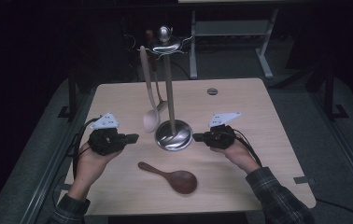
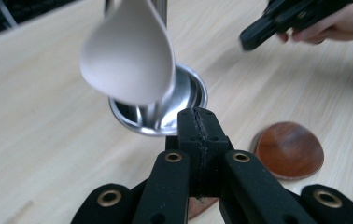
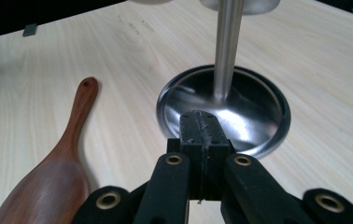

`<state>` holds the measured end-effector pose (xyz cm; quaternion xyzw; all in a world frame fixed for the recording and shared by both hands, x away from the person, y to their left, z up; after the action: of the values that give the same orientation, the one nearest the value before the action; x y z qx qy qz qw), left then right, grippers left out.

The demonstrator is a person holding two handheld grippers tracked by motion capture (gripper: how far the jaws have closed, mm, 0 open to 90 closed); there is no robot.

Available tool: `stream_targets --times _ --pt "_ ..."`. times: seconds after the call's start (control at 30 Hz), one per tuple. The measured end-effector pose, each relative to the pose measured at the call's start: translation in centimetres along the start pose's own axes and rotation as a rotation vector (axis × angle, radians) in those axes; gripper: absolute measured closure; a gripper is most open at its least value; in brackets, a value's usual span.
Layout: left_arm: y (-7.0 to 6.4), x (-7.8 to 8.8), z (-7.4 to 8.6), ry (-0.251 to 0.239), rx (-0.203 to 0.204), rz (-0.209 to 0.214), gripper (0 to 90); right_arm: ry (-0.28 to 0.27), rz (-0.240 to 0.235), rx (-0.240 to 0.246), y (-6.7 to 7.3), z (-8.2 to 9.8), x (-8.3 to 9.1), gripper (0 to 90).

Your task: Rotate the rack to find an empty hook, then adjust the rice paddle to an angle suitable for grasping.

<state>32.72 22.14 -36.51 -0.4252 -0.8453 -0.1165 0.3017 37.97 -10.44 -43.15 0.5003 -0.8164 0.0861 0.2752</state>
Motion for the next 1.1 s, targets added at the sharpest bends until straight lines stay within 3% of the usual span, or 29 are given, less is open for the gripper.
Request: stream_targets --times 0.4,0.53,0.57,0.7,0.93,1.1 --pt "-0.8 -2.8 4.3 0.045 0.002 -0.006 89.8 0.058 0.004 -0.016 1.7 3.3 1.9 90.0" --pt "-1.3 -3.5 6.0 0.081 0.013 0.007 89.9 0.069 -0.001 -0.018 2.1 3.9 2.2 89.9" --pt "-1.6 -4.1 6.9 0.119 0.01 0.015 89.9 0.078 0.0 -0.023 2.2 4.5 2.3 90.0" --pt "-2.1 -5.1 7.7 0.161 0.021 0.041 89.9 0.121 -0.022 -0.016 2.9 5.3 1.5 90.0" --pt "-2.8 -6.7 8.1 0.228 -0.013 0.083 89.9 0.183 -0.069 0.007 4.1 5.7 -0.5 89.9" --pt "-2.9 -7.2 8.2 0.246 -0.007 0.076 89.8 0.227 -0.097 0.013 4.9 5.9 -1.4 89.9"
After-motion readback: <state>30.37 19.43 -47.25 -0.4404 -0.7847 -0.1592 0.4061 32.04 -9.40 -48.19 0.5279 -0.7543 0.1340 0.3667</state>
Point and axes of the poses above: each handheld gripper's, and its own axes: x roughly backward along the jaws, z roughly out of its underside, y roughly to its left, the point moved 3 cm from there along -x, roughly forward along the jaws, and after that the axes turned 1 degree about -x, right-handed, at the moved point
